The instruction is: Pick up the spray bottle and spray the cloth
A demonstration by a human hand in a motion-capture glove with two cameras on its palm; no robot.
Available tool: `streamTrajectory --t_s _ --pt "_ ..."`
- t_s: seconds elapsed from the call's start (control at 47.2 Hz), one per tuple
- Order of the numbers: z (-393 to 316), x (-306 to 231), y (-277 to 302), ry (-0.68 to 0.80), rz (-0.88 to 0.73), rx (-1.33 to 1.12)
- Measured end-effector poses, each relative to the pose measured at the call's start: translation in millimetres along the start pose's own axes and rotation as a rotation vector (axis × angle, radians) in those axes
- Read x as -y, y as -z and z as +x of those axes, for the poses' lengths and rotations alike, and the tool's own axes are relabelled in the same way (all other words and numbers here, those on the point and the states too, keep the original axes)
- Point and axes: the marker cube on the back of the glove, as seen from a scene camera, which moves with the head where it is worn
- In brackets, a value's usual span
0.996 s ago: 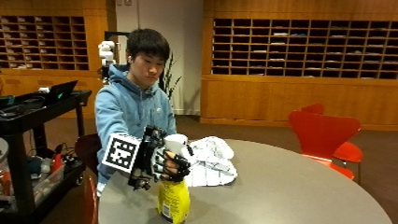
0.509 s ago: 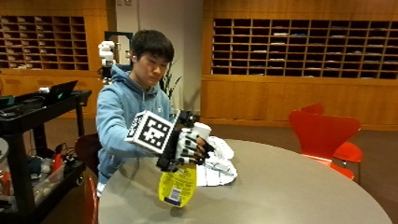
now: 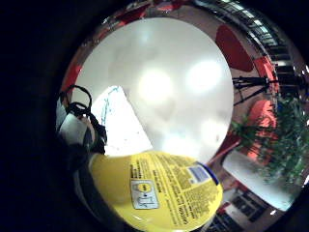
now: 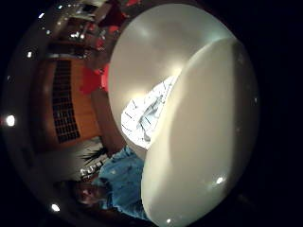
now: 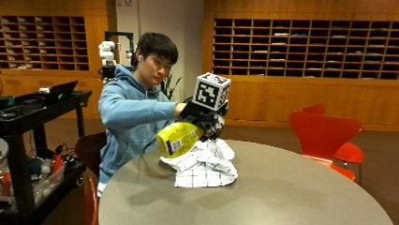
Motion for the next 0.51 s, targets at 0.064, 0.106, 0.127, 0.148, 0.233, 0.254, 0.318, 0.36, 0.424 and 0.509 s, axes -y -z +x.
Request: streamTrajectory --t_s 0.064,0.106,0.127,0.148,0.233,0.254,0.318,0.36,0.424,0.509 --pt "-19 -2 -1 0.006 -0.083 -0.083" --pt "-30 -3 -2 0.004 -0.140 -0.145" --pt "-35 -3 -3 0.003 -0.169 -0.175" --pt "-40 -4 -3 0.002 -0.198 -0.203" --pt "-62 -7 -7 -0.032 -0.312 -0.327" --pt "-67 -7 -8 -0.047 -0.338 -0.362" --pt "-78 -8 -13 -0.098 -0.409 -0.460" --pt "-85 -9 -18 -0.124 -0.451 -0.511" --pt "-94 -11 -25 -0.143 -0.492 -0.571" --pt "-106 -11 -39 -0.178 -0.532 -0.658"
